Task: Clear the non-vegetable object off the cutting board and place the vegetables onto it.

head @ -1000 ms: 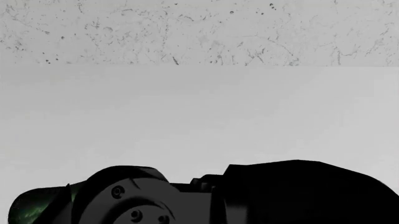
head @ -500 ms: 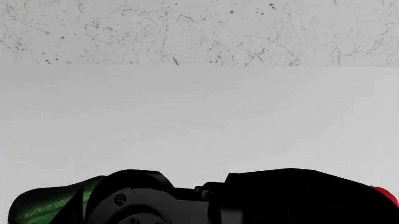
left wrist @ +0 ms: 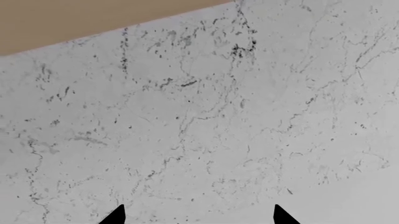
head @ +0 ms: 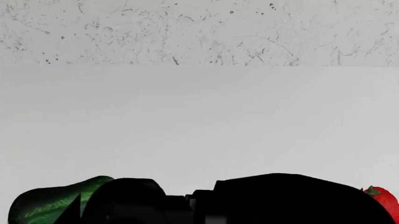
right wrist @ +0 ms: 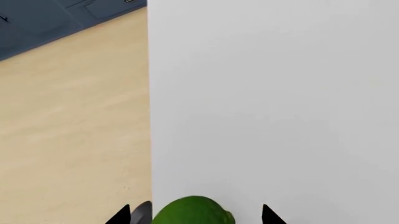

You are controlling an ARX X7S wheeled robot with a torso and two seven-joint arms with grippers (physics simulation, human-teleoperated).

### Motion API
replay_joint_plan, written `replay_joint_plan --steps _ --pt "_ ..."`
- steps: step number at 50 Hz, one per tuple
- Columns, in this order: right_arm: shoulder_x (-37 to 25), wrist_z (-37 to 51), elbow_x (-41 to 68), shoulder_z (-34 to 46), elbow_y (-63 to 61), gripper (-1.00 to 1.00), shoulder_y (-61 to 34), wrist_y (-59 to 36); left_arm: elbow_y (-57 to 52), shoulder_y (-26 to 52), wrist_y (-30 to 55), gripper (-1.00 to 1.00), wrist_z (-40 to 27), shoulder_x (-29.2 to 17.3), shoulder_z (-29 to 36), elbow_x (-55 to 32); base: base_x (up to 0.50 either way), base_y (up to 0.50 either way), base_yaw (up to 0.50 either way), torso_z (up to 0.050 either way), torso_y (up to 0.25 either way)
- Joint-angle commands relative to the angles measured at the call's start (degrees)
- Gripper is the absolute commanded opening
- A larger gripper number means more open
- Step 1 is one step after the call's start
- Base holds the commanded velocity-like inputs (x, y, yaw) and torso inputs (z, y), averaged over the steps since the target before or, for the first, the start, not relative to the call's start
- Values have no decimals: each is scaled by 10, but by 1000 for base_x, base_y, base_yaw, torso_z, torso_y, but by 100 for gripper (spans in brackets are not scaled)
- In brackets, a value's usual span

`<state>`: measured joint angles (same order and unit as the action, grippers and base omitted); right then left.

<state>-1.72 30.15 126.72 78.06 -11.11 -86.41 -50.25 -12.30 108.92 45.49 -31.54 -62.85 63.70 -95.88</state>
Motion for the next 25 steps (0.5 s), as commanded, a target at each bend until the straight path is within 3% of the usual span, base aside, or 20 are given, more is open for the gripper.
replay_joint_plan --steps 1,22,23,25 --pt "13 -48 -23 26 -2 100 -3 37 4 3 -1 100 19 9 -20 7 0 0 0 0 0" --pt "13 -45 -5 88 -30 100 4 90 3 10 4 100 15 6 -31 0 0 0 0 0 0" --pt "12 -44 -5 89 -29 -100 3 91 3 10 4 100 15 5 -31 -2 0 0 0 0 0" --pt "11 -41 -4 89 -31 -100 -1 91 3 11 4 100 15 3 -32 -3 0 0 0 0 0"
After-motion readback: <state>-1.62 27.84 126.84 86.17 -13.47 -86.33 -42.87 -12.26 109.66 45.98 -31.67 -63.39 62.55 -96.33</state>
